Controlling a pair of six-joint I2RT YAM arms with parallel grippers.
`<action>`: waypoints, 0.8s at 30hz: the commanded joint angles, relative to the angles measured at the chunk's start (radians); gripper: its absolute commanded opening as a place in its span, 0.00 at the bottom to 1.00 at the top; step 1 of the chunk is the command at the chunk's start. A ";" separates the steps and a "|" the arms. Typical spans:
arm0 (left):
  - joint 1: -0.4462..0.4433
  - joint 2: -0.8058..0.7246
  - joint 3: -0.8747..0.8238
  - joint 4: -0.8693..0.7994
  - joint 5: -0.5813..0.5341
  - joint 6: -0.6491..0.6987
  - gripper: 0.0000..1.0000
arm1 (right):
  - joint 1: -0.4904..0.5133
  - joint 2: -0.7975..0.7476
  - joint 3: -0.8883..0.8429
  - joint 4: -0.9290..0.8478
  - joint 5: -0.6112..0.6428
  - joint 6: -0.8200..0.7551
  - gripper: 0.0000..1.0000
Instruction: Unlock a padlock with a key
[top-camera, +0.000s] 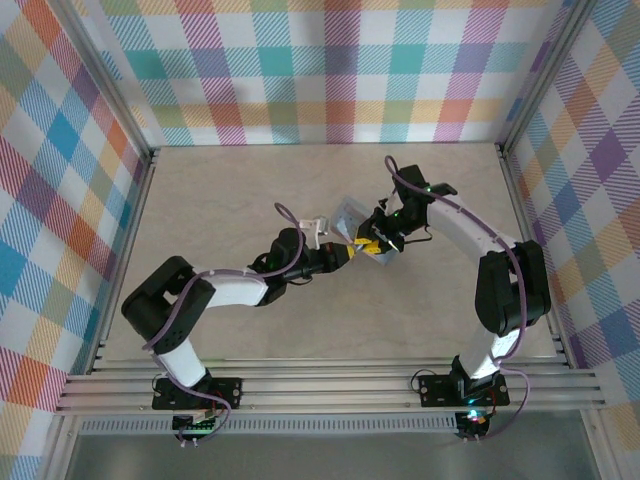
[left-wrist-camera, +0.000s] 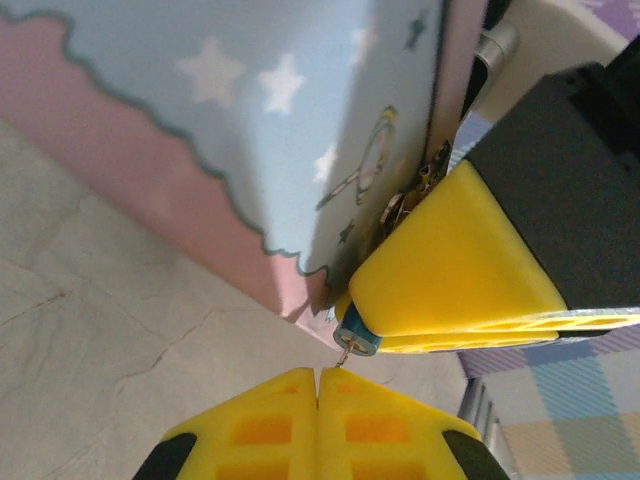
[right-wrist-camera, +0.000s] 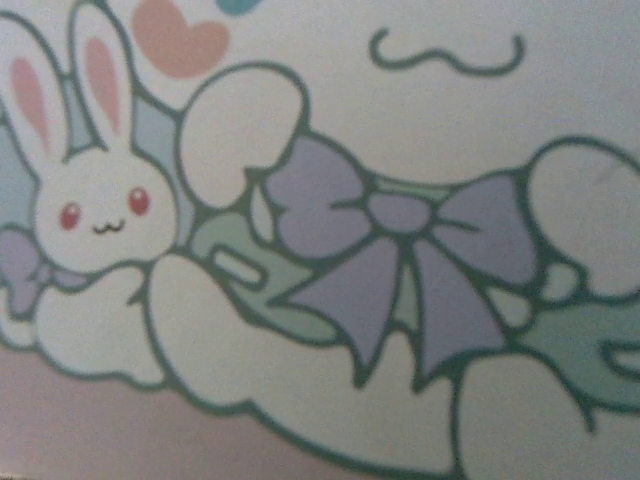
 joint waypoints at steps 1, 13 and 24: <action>0.039 0.045 0.084 0.248 0.031 -0.147 0.00 | 0.049 -0.019 -0.030 -0.009 -0.176 -0.020 0.00; 0.039 0.063 0.114 0.282 0.039 -0.173 0.00 | 0.049 0.005 -0.026 -0.017 -0.167 -0.002 0.00; -0.036 -0.014 0.154 0.089 -0.038 0.152 0.00 | 0.050 0.018 -0.019 -0.019 -0.229 0.040 0.00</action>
